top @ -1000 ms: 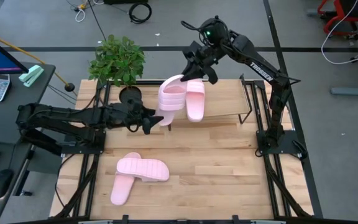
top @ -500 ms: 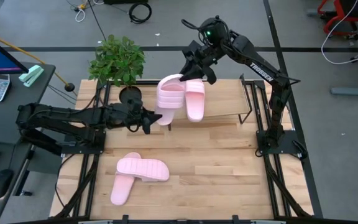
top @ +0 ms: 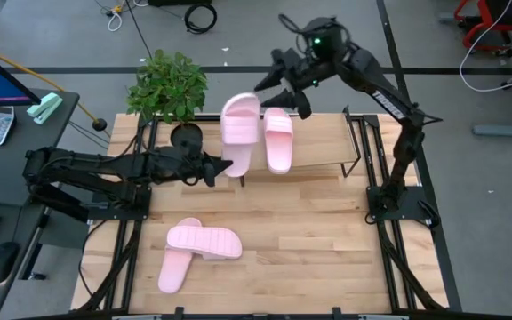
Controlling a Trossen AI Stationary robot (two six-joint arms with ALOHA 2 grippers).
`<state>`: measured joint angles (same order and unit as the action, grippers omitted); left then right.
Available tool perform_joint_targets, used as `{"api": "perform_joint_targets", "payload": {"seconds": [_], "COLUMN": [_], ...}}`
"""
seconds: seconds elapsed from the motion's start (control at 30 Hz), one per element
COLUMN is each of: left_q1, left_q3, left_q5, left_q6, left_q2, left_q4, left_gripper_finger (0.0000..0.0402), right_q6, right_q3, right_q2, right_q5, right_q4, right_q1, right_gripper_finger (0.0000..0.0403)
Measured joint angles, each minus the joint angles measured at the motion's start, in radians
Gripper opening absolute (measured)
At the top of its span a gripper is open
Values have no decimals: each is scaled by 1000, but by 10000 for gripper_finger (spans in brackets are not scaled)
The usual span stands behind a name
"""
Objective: Pick and place slides into the shelf
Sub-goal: Put the right pink slide on the shelf
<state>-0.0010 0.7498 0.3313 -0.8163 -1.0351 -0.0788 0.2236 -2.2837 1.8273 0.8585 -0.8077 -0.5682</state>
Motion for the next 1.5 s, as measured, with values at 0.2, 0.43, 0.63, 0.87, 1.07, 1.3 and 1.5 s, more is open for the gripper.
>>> {"api": "perform_joint_targets", "payload": {"seconds": [0.2,0.43,0.63,0.87,1.07,1.3,1.5], "left_q1": [20,34,21,21,21,0,-3], "left_q3": [0,0,0,0,0,0,3], "left_q5": [1,8,-73,-93,-59,41,42], "left_q6": [-236,-433,-514,-578,-620,-752,-802], "left_q2": [0,-63,-174,-237,-248,-283,-312], "left_q4": [-99,-120,-211,-225,-219,-218,-225], "left_gripper_finger": [78,77,77,77,77,77,76], "right_q6": [56,58,18,12,-37,-70,-43], "right_q3": [0,0,0,0,0,0,0], "right_q2": [-86,-169,-207,-206,-202,-202,-202], "right_q5": [-287,-382,-406,-485,-590,-590,-589], "right_q4": [-1,-87,-217,-390,-511,-541,-541], "right_q1": [0,2,6,69,133,194,229], "right_gripper_finger": [264,256,247,240,234,234,234]}}
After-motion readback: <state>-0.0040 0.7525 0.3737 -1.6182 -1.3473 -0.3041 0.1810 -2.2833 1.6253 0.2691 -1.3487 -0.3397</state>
